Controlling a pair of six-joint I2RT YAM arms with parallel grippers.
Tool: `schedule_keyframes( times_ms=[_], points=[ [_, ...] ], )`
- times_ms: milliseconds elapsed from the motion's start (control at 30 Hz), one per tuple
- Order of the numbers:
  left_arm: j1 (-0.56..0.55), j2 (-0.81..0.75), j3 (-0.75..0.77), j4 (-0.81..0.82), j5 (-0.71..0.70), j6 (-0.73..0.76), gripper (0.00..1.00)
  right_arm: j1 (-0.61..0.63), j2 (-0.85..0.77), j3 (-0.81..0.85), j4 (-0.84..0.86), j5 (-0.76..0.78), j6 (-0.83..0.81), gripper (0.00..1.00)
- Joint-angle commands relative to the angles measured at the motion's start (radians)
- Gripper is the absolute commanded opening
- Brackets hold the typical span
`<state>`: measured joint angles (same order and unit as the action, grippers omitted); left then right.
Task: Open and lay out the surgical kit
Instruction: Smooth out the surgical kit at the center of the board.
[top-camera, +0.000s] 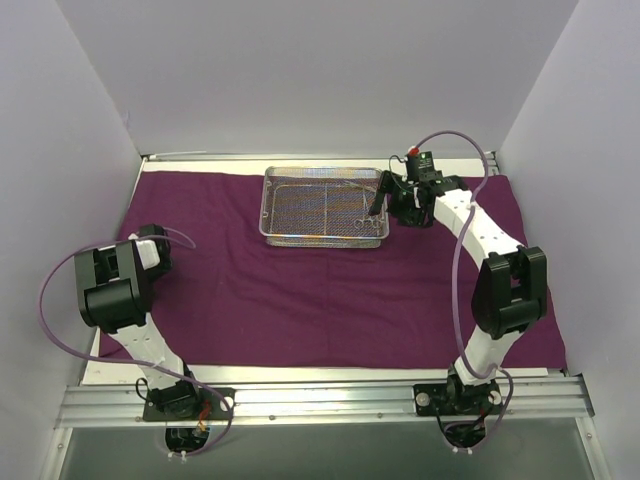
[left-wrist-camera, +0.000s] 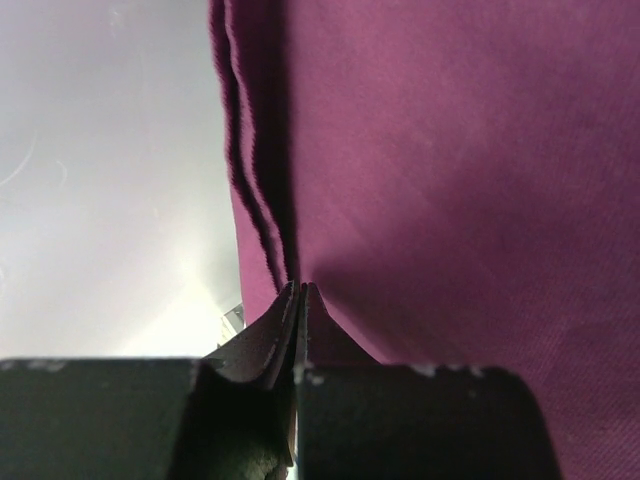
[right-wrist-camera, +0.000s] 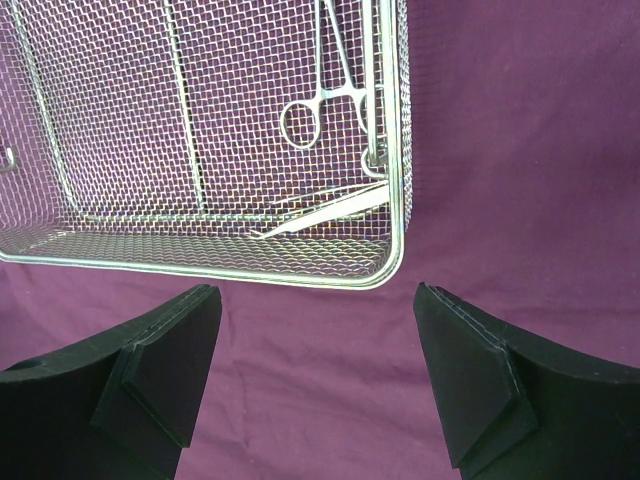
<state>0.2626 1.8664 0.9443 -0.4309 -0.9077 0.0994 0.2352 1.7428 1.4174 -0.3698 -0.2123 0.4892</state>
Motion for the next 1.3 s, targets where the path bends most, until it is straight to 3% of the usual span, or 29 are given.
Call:
schedule_keyframes(
  times_ms=[0,367,633,1033,1267],
  points=[
    [0.009,-0.029,-0.007,0.049,0.009,0.014,0.02,-0.007,-0.057,-0.011,-0.004,0.022,-0.017,0.8],
    [0.119,0.013,0.028,-0.017,-0.02,-0.004,0.02,-0.025,-0.065,-0.035,0.005,0.014,-0.018,0.8],
    [0.171,0.039,0.077,-0.046,-0.126,0.005,0.02,-0.034,-0.074,-0.038,0.005,0.011,-0.021,0.8],
    [0.196,0.031,0.1,-0.083,-0.154,-0.013,0.02,-0.04,-0.063,-0.028,0.0,0.01,-0.021,0.8],
    [0.198,-0.03,0.1,-0.081,-0.238,-0.032,0.02,-0.039,-0.046,-0.029,0.012,-0.002,-0.014,0.8]
  ],
)
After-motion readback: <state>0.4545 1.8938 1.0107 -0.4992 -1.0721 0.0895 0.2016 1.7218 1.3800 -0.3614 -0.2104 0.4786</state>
